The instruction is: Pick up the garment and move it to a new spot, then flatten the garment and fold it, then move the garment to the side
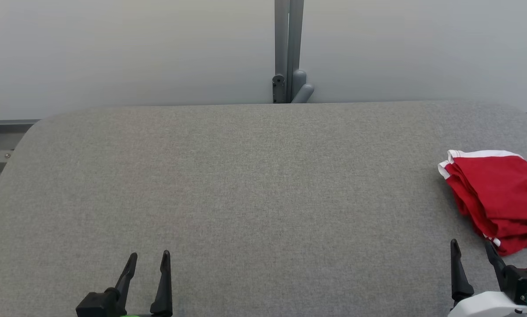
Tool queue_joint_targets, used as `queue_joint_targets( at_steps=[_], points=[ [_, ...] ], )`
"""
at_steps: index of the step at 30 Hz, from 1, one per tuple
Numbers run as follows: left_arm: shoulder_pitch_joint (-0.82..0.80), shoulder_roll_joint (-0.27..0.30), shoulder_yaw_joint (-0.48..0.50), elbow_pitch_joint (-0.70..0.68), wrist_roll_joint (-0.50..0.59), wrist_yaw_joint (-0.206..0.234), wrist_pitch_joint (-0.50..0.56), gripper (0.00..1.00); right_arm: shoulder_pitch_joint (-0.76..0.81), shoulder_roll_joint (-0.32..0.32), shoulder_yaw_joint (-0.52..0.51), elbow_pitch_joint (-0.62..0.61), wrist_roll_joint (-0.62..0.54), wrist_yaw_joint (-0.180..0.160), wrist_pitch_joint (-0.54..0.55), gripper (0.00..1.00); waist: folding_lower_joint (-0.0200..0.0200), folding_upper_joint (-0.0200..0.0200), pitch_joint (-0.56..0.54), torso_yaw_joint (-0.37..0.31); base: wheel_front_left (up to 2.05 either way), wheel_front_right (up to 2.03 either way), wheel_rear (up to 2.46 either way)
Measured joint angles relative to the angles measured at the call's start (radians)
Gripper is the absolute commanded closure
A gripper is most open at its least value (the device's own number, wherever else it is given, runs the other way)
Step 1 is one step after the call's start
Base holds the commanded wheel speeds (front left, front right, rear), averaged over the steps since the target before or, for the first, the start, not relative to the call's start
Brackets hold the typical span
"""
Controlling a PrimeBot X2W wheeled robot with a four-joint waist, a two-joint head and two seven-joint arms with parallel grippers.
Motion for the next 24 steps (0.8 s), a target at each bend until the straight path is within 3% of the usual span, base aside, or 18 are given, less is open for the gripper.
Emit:
queue_joint_targets(
  at_steps=[7, 8, 11, 18, 24],
  points=[
    [0.0, 0.0, 0.0, 0.0, -0.001, 0.0, 0.0, 0.0, 0.0, 0.0, 0.002, 0.002, 0.0, 0.0, 0.0, 0.0, 0.0, 0.0, 0.0, 0.003, 0.0, 0.0, 0.0],
    [0.008, -0.004, 0.022, -0.011, -0.004, 0.017, 0.001, 0.0, -0.009, -0.004, 0.04, 0.013, -0.001, -0.003, -0.001, 0.0, 0.0, 0.0, 0.001, 0.003, 0.0, 0.0, 0.0],
    [-0.002, 0.001, -0.006, 0.0, 0.0, 0.015, -0.002, 0.0, -0.006, 0.0, 0.005, 0.01, 0.006, 0.0, -0.001, 0.0, 0.0, 0.0, 0.001, 0.014, 0.0, 0.0, 0.0],
    [0.0, -0.002, -0.002, 0.001, 0.0, 0.009, -0.002, 0.0, -0.001, 0.001, 0.006, 0.012, 0.006, 0.0, -0.001, 0.0, 0.0, 0.0, -0.003, 0.102, 0.0, 0.0, 0.0],
    [0.0, -0.002, 0.0, 0.001, 0.0, 0.007, -0.002, 0.0, -0.001, 0.001, 0.006, 0.012, 0.006, 0.0, -0.001, 0.0, 0.0, 0.0, -0.01, 0.124, 0.0, 0.0, 0.0]
  ],
)
